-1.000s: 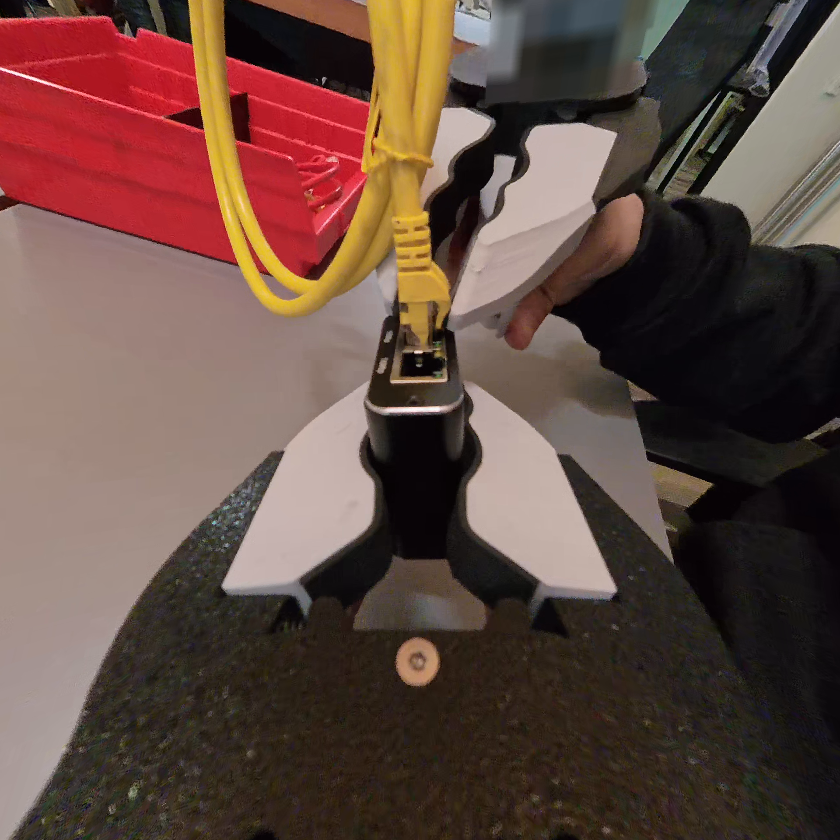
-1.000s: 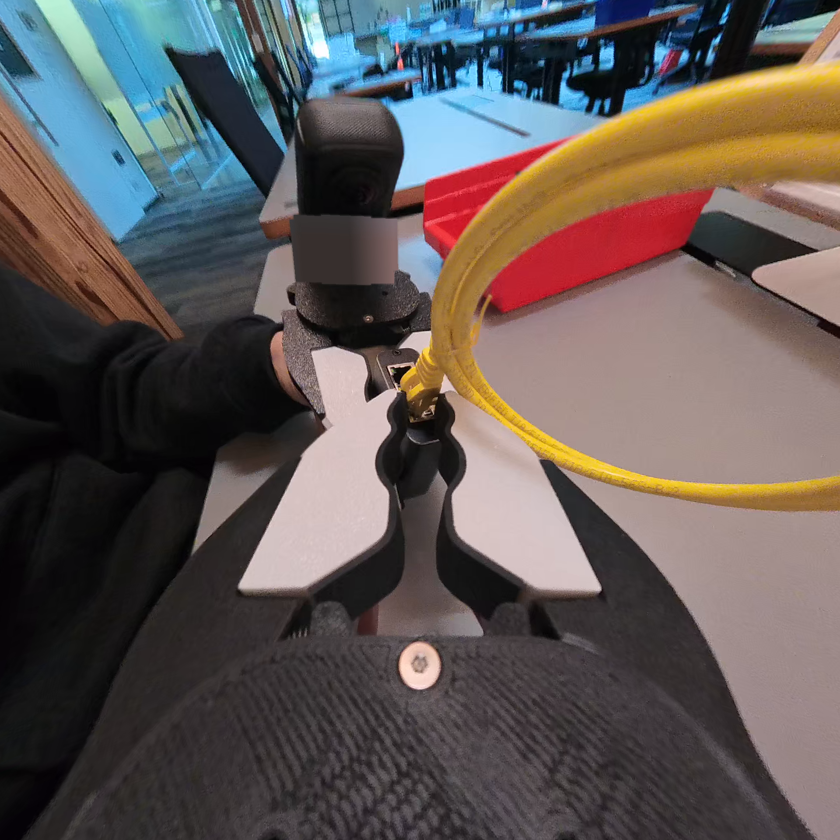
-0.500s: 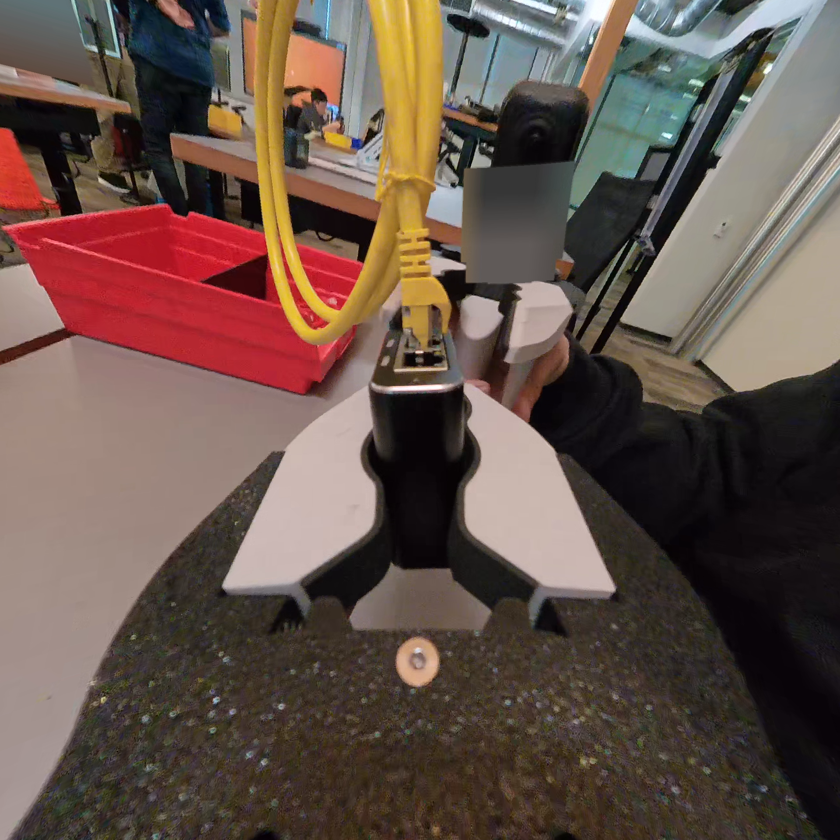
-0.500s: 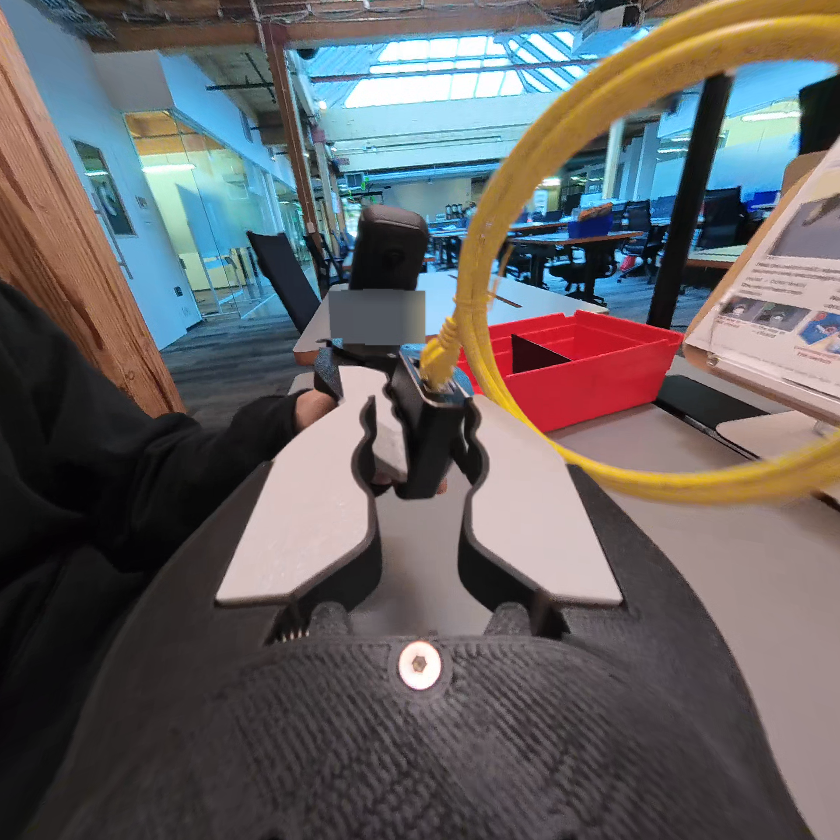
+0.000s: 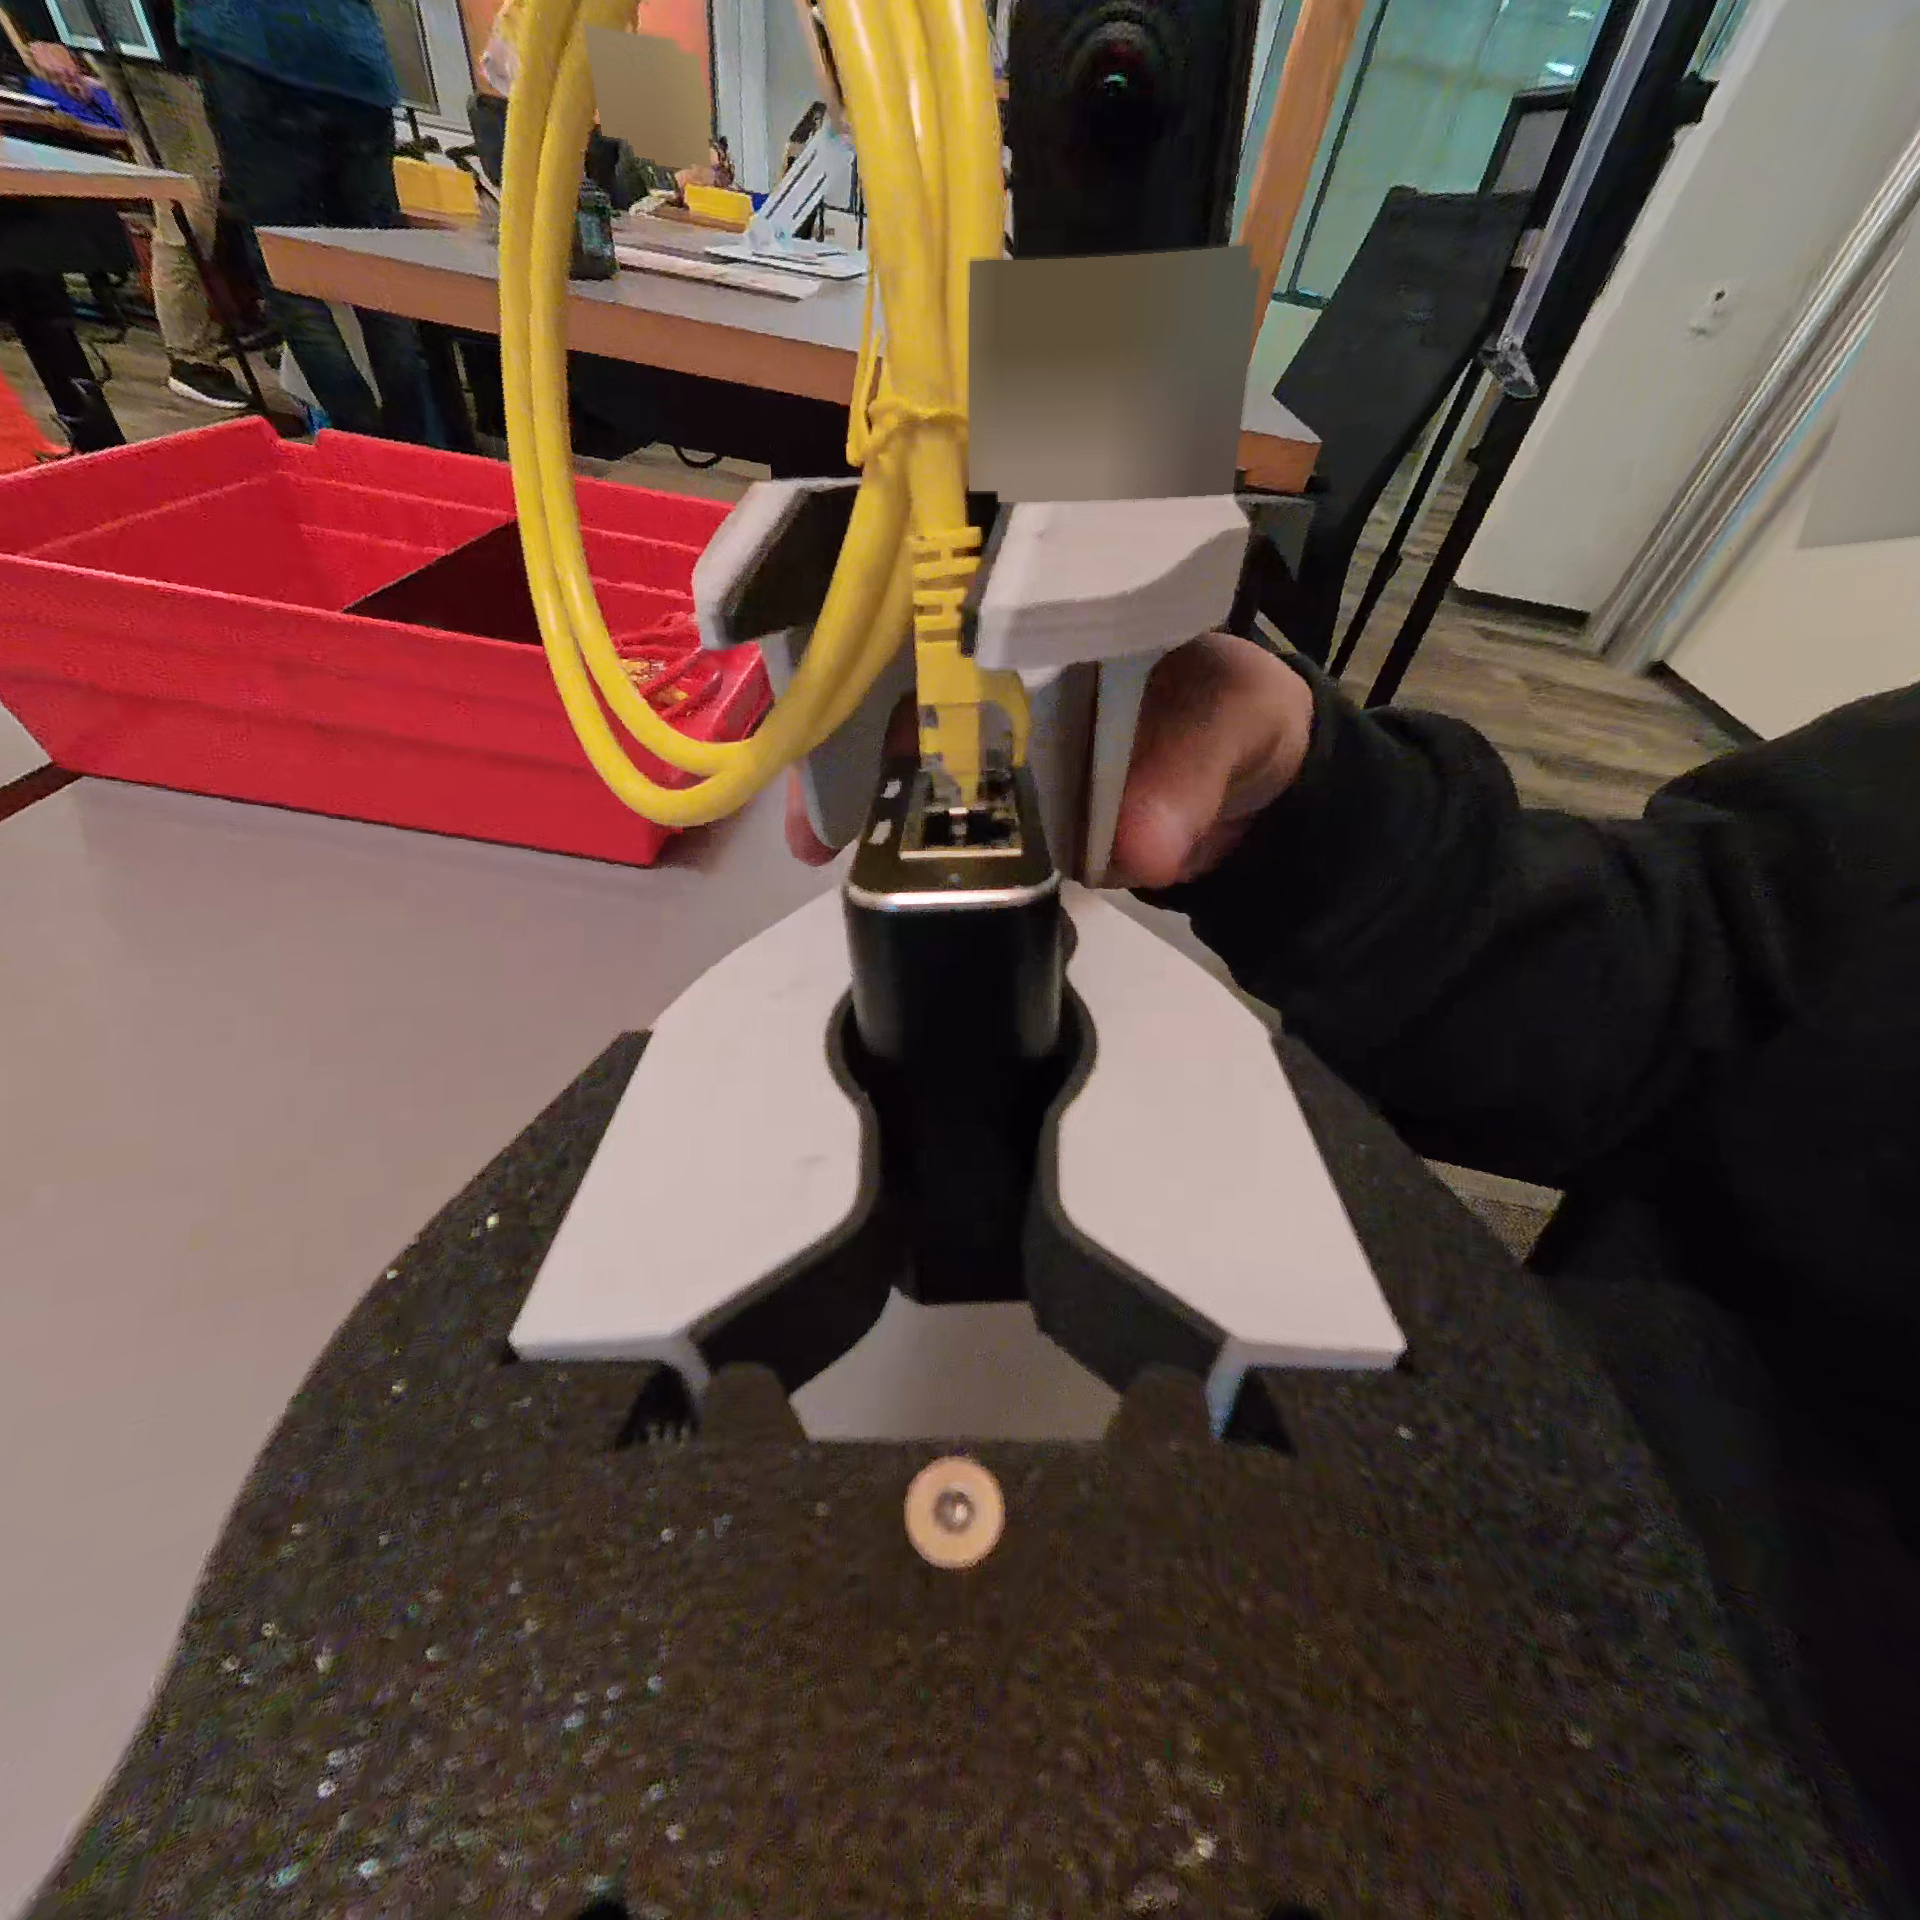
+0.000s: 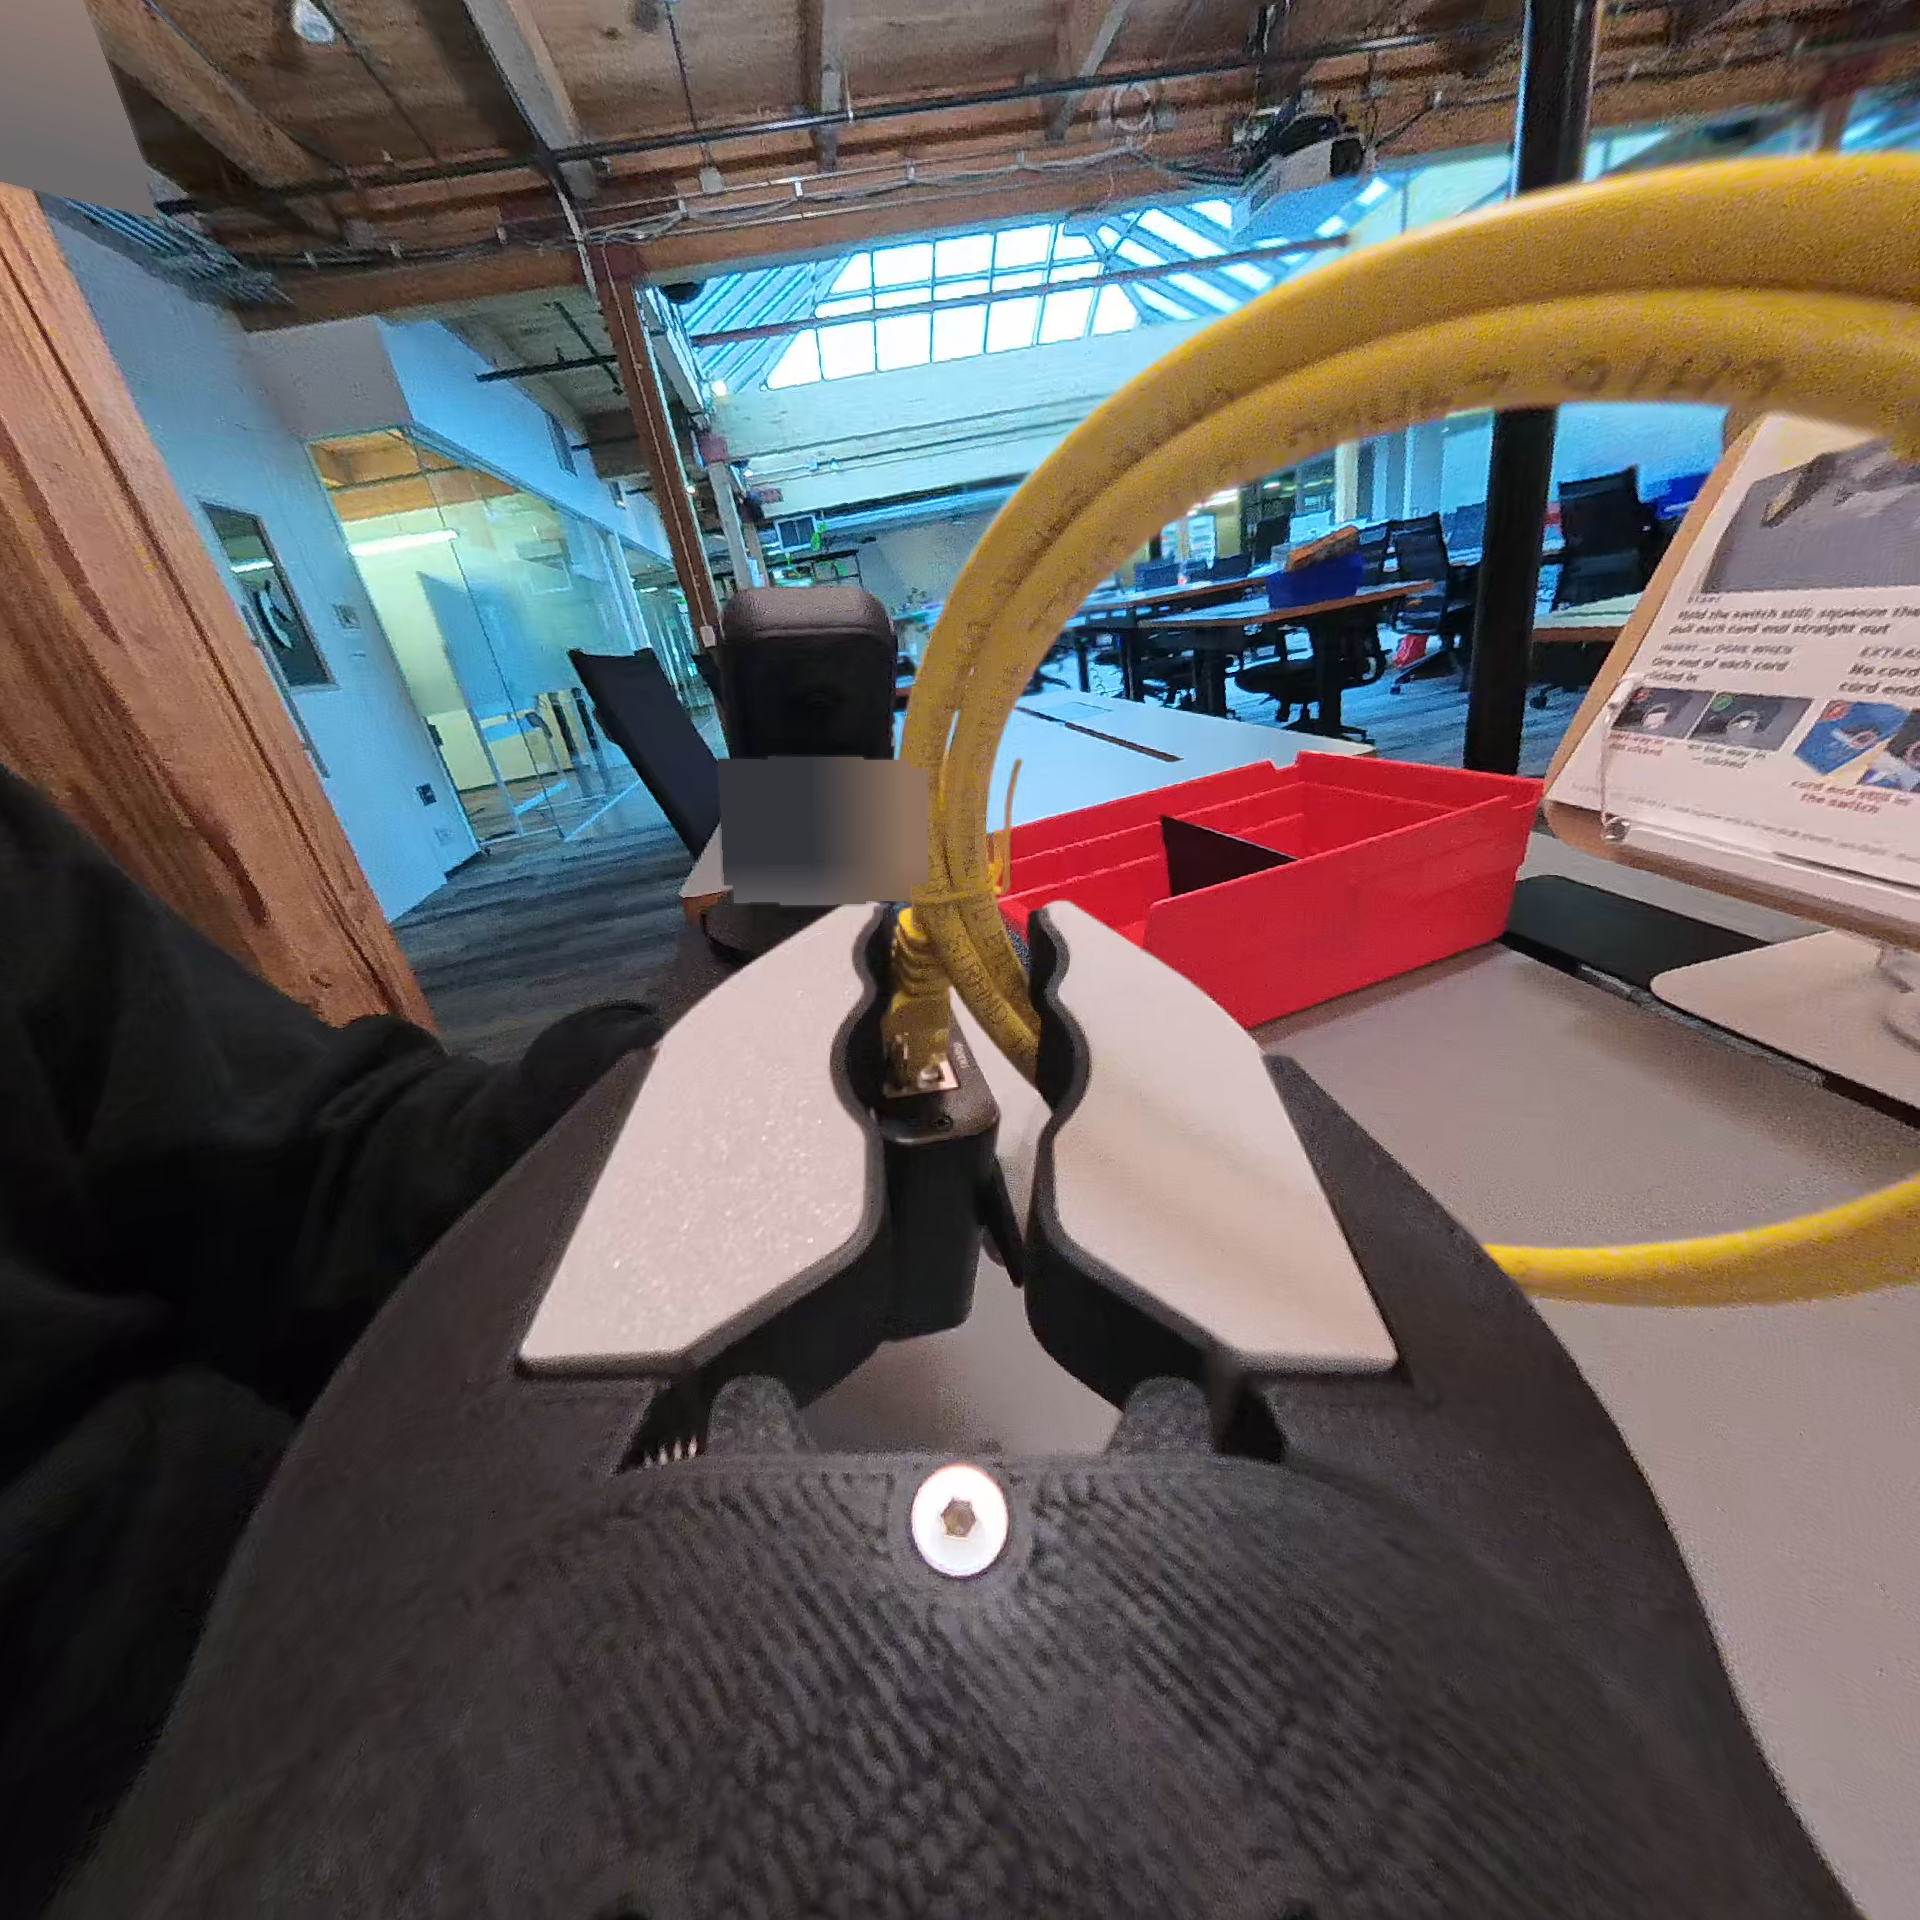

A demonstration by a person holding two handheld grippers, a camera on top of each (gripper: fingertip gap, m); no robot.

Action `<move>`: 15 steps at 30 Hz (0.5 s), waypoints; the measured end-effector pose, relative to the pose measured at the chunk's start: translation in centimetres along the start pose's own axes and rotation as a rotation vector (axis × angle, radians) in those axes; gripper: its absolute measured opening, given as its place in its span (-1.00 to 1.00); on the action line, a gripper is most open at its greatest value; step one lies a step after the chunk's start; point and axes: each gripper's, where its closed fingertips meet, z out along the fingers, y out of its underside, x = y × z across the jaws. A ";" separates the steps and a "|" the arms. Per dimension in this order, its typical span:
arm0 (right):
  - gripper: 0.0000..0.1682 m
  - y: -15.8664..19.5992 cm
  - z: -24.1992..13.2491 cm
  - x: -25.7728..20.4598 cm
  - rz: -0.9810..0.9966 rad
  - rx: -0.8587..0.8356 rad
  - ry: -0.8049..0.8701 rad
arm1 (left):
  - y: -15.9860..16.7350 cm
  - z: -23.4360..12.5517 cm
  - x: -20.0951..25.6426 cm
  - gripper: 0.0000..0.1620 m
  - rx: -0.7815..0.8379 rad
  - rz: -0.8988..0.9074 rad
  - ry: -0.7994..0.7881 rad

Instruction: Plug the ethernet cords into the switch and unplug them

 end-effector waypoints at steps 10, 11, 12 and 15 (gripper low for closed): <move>-0.79 0.8 -2.2 0.7 -0.155 -0.207 0.102 | 0.3 -2.3 -2.0 -0.07 -0.102 0.037 -0.228; -0.79 1.3 -2.4 0.9 -0.182 -0.255 0.115 | -0.3 -3.3 -2.2 -0.07 -0.120 0.081 -0.275; -0.78 1.8 -2.5 0.9 -0.218 -0.308 0.126 | -1.3 -3.9 -2.0 -0.12 -0.128 0.116 -0.290; -0.78 2.8 -1.8 0.4 -0.282 -0.406 0.135 | -4.3 -3.4 0.0 -0.27 -0.133 0.112 -0.237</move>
